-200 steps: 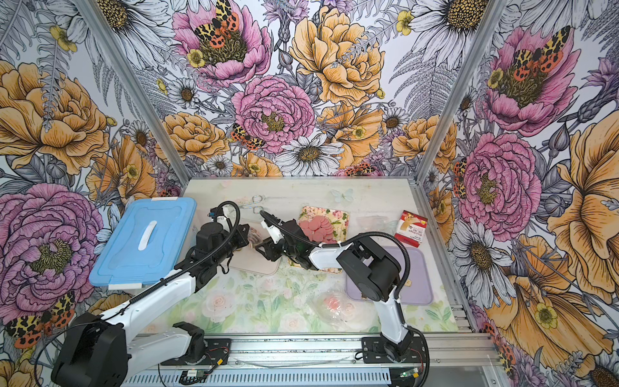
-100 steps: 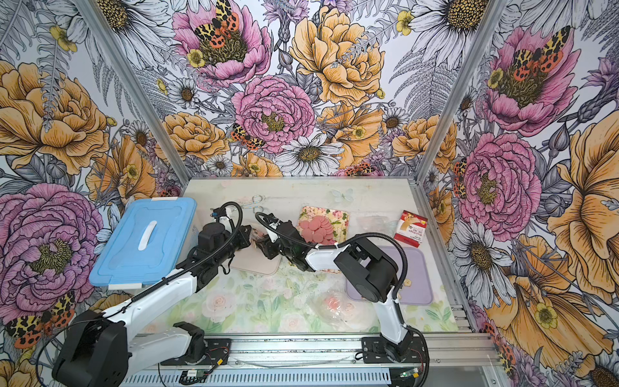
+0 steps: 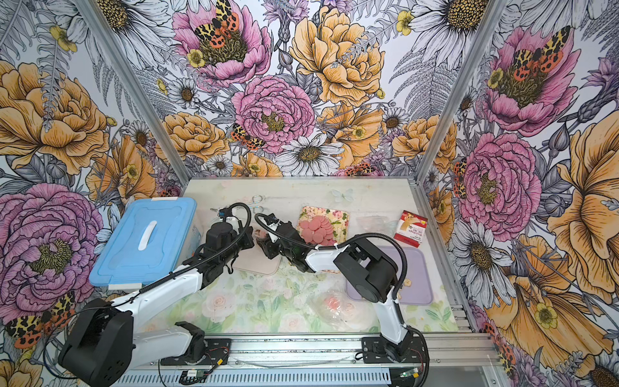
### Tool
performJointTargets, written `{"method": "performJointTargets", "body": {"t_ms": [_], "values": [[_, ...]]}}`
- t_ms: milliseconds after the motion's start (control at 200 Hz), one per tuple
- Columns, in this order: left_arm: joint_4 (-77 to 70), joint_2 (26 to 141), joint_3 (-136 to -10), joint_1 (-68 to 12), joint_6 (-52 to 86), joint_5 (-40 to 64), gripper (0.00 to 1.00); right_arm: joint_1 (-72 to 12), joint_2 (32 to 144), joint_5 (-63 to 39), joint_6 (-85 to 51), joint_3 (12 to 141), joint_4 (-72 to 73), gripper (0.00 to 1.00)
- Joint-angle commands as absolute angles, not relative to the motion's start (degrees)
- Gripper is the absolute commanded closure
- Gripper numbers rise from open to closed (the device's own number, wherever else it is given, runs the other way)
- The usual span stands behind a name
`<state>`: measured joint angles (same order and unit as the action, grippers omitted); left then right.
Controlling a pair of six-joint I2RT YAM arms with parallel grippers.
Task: Pour cookies out of the ziploc bag
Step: 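Pour the cookies out of the ziploc bag onto the tray.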
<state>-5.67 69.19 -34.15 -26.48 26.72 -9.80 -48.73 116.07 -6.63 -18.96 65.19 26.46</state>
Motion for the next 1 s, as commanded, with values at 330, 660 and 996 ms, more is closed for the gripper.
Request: {"method": "performJointTargets", "body": {"t_ms": [330, 660, 996], "values": [[-6.4, 64.5, -32.9, -25.0, 26.3, -15.9, 1.0, -48.7, 113.8, -6.0, -18.6, 62.8, 29.3, 0.5], [-12.7, 63.0, -33.3, -35.5, 18.2, -30.5, 1.0, -48.5, 113.9, -7.3, -19.0, 62.5, 29.7, 0.49], [0.5, 68.6, -38.7, -23.9, 24.2, -14.3, 1.0, -48.5, 113.9, -7.4, -19.0, 62.4, 29.5, 0.49]]}}
